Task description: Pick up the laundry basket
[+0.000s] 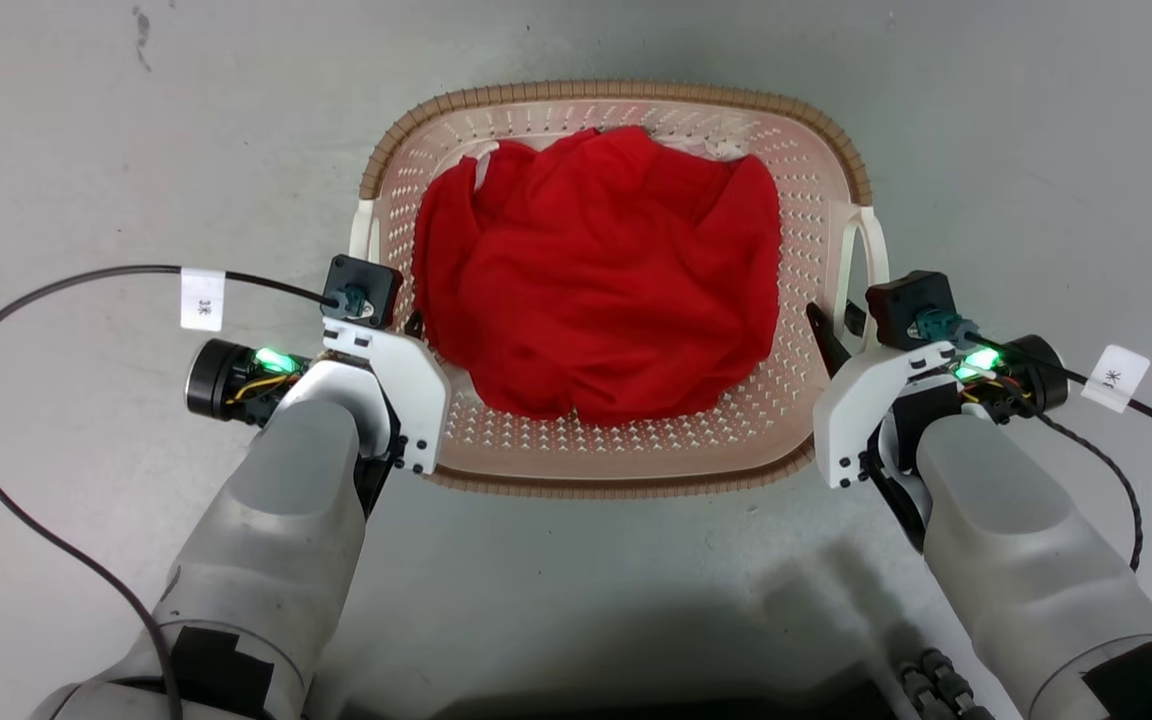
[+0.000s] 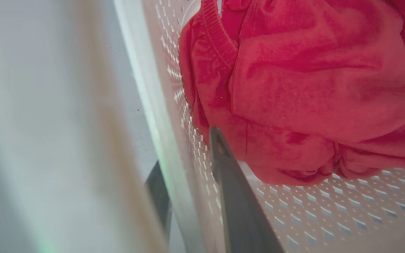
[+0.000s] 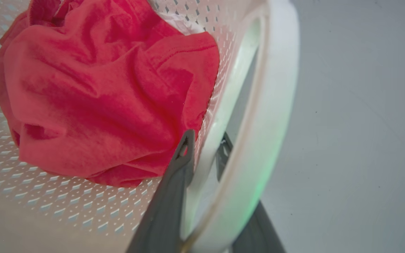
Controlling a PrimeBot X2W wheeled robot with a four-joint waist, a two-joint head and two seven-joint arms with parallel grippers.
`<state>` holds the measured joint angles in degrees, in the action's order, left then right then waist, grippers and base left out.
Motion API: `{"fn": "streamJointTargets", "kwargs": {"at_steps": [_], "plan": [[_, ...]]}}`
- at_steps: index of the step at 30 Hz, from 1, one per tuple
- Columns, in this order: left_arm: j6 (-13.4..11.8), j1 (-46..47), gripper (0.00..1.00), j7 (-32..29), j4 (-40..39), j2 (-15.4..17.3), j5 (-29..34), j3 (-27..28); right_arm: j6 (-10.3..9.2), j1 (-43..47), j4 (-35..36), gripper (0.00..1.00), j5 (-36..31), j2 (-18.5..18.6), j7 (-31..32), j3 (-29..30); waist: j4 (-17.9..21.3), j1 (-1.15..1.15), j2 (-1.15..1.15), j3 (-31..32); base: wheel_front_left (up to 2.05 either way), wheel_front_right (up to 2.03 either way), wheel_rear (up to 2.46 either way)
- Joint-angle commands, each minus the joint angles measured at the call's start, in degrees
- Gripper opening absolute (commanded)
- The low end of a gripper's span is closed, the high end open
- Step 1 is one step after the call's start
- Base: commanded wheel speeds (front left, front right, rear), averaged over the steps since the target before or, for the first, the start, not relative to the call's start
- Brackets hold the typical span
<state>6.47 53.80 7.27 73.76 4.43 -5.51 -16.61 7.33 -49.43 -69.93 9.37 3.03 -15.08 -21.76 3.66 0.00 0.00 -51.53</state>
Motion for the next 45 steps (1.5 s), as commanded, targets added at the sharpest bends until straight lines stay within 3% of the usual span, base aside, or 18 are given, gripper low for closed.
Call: {"fn": "streamJointTargets", "kwargs": {"at_steps": [1,13,21,39,45], "plan": [[0.2,-0.8,0.0,0.1,0.0,-0.2,0.2,-0.8,0.28,-0.6,-0.2,0.0,0.4,-0.2,0.1,-1.3,-0.2,0.0,0.0,1.1,0.0,0.0,0.0],[0.9,-5.2,0.0,-2.8,0.0,-0.8,-1.6,-2.6,0.29,3.0,-1.8,0.0,3.8,-0.3,4.8,-6.8,-1.1,0.0,0.0,10.3,0.0,0.0,0.0],[1.1,-10.6,0.0,-6.7,-0.1,-1.5,-3.7,-5.7,0.31,7.0,-1.9,0.0,7.6,-0.3,9.3,-11.3,-1.9,0.0,0.0,20.2,0.0,0.0,0.0],[1.4,-22.7,0.0,-16.7,-4.7,-2.5,-17.4,-22.5,0.53,15.7,0.5,0.0,17.5,-1.1,20.9,-23.6,-2.0,0.0,0.0,38.7,0.0,0.0,0.0],[1.5,-26.1,0.0,-19.9,-6.3,-1.7,-22.8,-27.5,0.54,17.8,0.7,0.0,20.4,-0.9,22.1,-26.9,-2.1,0.0,0.0,43.9,0.0,0.0,0.0]]}}
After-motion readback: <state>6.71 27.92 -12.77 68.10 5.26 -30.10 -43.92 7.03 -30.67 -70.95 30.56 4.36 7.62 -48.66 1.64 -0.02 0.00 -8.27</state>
